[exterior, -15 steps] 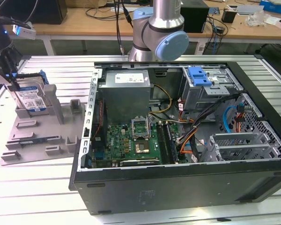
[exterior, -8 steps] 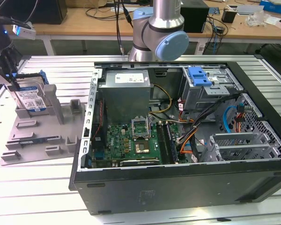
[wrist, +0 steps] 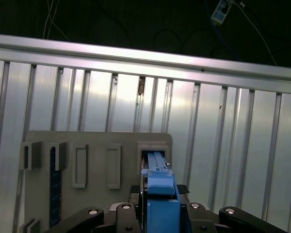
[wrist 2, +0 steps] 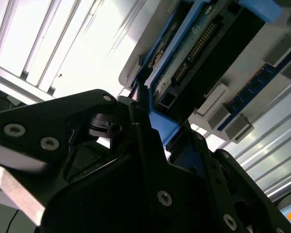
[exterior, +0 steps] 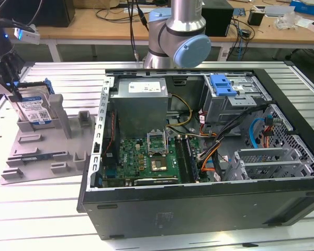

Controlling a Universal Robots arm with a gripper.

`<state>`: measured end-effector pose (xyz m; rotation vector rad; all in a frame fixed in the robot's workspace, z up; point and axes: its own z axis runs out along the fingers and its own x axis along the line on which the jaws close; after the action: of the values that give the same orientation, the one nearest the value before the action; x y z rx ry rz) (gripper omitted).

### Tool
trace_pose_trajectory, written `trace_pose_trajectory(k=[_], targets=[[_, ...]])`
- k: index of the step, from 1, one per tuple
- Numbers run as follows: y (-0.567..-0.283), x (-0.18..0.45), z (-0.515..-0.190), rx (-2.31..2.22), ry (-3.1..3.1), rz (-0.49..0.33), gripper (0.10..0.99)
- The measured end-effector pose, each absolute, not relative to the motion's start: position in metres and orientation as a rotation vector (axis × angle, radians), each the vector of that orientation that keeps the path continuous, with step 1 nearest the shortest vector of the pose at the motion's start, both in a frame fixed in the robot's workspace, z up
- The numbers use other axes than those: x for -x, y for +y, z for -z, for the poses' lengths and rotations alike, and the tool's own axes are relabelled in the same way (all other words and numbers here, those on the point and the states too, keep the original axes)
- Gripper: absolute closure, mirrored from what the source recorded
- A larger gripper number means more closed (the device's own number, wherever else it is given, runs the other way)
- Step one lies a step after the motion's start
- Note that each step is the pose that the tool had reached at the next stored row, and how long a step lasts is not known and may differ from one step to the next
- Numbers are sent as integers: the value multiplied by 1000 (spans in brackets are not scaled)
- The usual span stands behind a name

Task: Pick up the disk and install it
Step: 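Pick up the disk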

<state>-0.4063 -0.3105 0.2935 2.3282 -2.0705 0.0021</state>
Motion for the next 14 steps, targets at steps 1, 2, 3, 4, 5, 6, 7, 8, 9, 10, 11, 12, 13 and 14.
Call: trace_pose_trajectory(k=[1, 2, 3, 4, 5, 6, 7, 8, 9, 10, 11, 12, 13, 14], targets=[[-311, 406, -293, -2328, -2070, -2, 710], [-311, 406, -293, -2328, -2070, -2, 710], [-311, 407, -293, -2328, -2070, -2, 710], [-311, 407, -293, -2328, -2070, -2, 710], [-311, 407, -293, -2328, -2070, -2, 710], [-311, 407, -293, -2328, -2070, -2, 710], [-311, 407, -293, -2328, -2070, -2, 710], [-311, 407, -293, -2328, -2070, -2, 714], [-311, 407, -293, -2328, -2070, -2, 718], [-311, 407, -293, -2328, -2070, -2, 718], [-311, 407, -293, -2328, -2070, -2, 718], [-311, 407, -293, -2328, -2070, -2, 718], [-311, 407, -293, -2328, -2070, -2, 718], [-311, 407, -293, -2328, -2070, -2, 718]])
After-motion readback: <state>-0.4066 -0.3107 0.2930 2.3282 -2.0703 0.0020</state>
